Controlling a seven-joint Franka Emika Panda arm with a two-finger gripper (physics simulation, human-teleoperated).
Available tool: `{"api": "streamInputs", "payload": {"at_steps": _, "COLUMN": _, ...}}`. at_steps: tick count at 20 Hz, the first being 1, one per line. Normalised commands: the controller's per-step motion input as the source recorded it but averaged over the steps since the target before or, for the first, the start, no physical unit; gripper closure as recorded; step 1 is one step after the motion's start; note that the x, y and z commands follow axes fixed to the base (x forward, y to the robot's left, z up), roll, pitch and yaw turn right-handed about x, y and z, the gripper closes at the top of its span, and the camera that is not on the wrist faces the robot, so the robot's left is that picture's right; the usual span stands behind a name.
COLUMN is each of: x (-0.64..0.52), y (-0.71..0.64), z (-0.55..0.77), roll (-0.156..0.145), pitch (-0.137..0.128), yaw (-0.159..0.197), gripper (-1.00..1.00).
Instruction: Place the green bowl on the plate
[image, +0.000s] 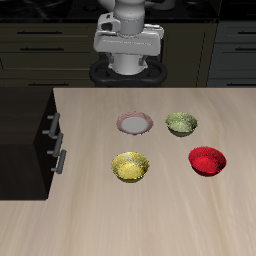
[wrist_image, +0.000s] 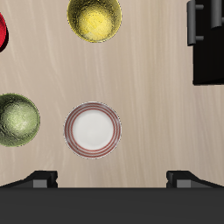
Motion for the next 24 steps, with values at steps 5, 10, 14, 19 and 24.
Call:
{"api": "streamInputs", "payload": {"at_steps": 5, "x": 0.01, "y": 0.07, "z": -0.04, "roll": 0.008, "pitch": 0.017, "yaw": -0.008, "gripper": -1.0}}
{"api": "streamInputs", "payload": {"at_steps": 10, "x": 0.1, "y": 0.21, "z": 0.0, "roll": 0.03, "pitch": -0.005, "yaw": 0.011, "gripper": -1.0}}
{"api": "streamInputs", "payload": {"at_steps": 14, "x": 0.16, "y": 0.27, "z": -0.03, "roll": 0.037, "pitch": 0.014, "yaw": -0.019, "gripper": -1.0}}
{"api": "streamInputs", "payload": {"at_steps": 19, "x": 0.2, "y": 0.35, "z": -0.03, "roll": 0.054, "pitch": 0.006, "yaw": -0.005, "gripper": -1.0}}
{"api": "streamInputs", "payload": {"at_steps": 24, "x": 0.19, "y": 0.32, "z": -0.07, "roll": 0.056, "pitch": 0.014, "yaw": -0.011, "gripper": -1.0}}
